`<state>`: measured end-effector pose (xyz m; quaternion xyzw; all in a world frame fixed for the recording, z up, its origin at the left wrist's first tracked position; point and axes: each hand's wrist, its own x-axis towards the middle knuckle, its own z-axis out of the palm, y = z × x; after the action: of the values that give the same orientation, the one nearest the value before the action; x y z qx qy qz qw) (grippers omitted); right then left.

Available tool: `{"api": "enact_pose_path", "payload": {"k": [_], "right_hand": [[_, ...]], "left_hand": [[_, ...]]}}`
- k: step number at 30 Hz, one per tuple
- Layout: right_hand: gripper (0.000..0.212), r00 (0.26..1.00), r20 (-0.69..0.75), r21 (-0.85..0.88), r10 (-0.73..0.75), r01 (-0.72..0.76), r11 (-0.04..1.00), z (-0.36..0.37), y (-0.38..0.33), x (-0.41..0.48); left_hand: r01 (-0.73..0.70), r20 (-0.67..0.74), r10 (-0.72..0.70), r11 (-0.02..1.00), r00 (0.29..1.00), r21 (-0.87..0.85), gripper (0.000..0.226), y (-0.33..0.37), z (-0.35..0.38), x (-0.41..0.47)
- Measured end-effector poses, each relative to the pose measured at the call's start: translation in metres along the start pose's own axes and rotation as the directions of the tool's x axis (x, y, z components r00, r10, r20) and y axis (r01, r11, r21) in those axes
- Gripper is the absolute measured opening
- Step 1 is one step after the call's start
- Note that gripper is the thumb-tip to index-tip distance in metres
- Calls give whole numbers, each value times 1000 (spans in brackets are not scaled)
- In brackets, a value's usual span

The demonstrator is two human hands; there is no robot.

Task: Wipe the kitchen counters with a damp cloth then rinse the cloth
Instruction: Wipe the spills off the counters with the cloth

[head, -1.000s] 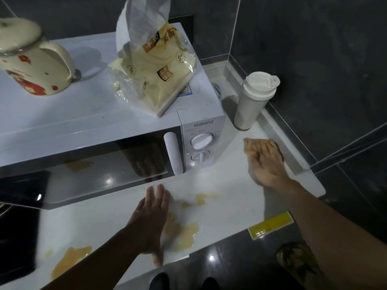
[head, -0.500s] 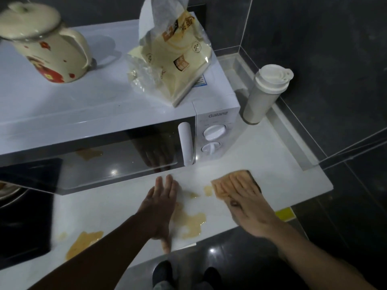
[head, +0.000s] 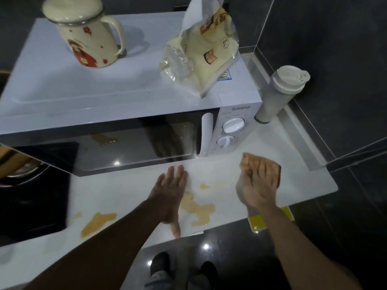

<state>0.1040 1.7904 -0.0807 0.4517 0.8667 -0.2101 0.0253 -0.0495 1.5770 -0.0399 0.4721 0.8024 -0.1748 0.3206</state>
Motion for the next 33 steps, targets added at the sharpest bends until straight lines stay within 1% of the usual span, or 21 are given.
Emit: {"api": "enact_pose_path", "payload": {"k": [2,4,5,6,7,9,10,12,14,16,17,19,20,21,22,24,26,28,30,31,33], "right_hand": [[56,985,89,-73,-147,154,985,27,-33,-17],[58,883,210,-93,-420,446,890,33,-37,-27],[58,833,199,-82,-516,539,838,26,-26,-17],[53,849,124,-64,-514,524,849,18,-11,-2],[48,916,35,-86,-399,401,912,8,3,11],[57,1000,27,-122,-8,11,993,-1,11,20],[62,997,40,-139,72,-66,988,7,-2,15],[66,987,72,-164,-143,153,975,33,-48,-9],[66,887,172,-166,-428,454,875,47,-70,-26],[58,830,136,-101,-541,555,826,34,-60,-9],[54,868,78,-90,-490,496,864,26,-47,4],[53,983,44,-99,-178,182,978,13,-26,21],[52,997,36,-122,-71,75,990,14,-30,21],[49,995,21,-135,-94,96,986,22,-45,15],[46,975,23,-152,-222,223,963,32,-65,5],[48,864,182,-140,-469,495,858,48,-90,-14],[48,799,207,-70,-565,588,806,35,-86,-7],[44,894,50,-43,-444,447,894,17,-63,11],[49,987,72,-113,-144,151,982,15,-49,19],[52,993,88,-156,-78,91,984,22,-57,15],[53,964,114,-181,-241,259,949,45,-90,-2]], "left_hand": [[0,-23,0,1000,1000,1,162,-4,5,-3],[24,-93,-25,1000,995,-18,157,-7,15,-10],[41,-133,-43,999,990,-21,154,-9,21,-15],[59,-163,-62,998,985,-24,150,-9,27,-21],[83,-185,-91,995,979,-50,147,-11,34,-27],[124,-184,-149,982,972,-140,144,-15,45,-37],[133,-165,-159,978,973,-161,145,-16,48,-40],[132,-137,-154,978,979,-162,150,-17,51,-42],[125,-127,-153,971,980,-202,151,-16,51,-42],[120,-132,-153,966,979,-229,152,-15,49,-41],[120,-127,-151,966,980,-229,152,-15,49,-41],[130,-118,-158,968,980,-216,153,-15,49,-41],[129,-118,-156,970,981,-208,153,-15,49,-41],[125,-117,-151,971,982,-205,153,-15,48,-40],[120,-111,-146,970,983,-209,153,-15,48,-40],[119,-111,-147,967,983,-226,153,-16,49,-40],[128,-102,-153,968,983,-217,154,-15,48,-41],[139,-90,-156,974,984,-178,155,-13,47,-40],[145,-83,-161,974,983,-172,155,-12,46,-40],[143,-82,-159,974,984,-178,154,-12,46,-40],[140,-87,-159,971,983,-193,154,-13,45,-39]]}}
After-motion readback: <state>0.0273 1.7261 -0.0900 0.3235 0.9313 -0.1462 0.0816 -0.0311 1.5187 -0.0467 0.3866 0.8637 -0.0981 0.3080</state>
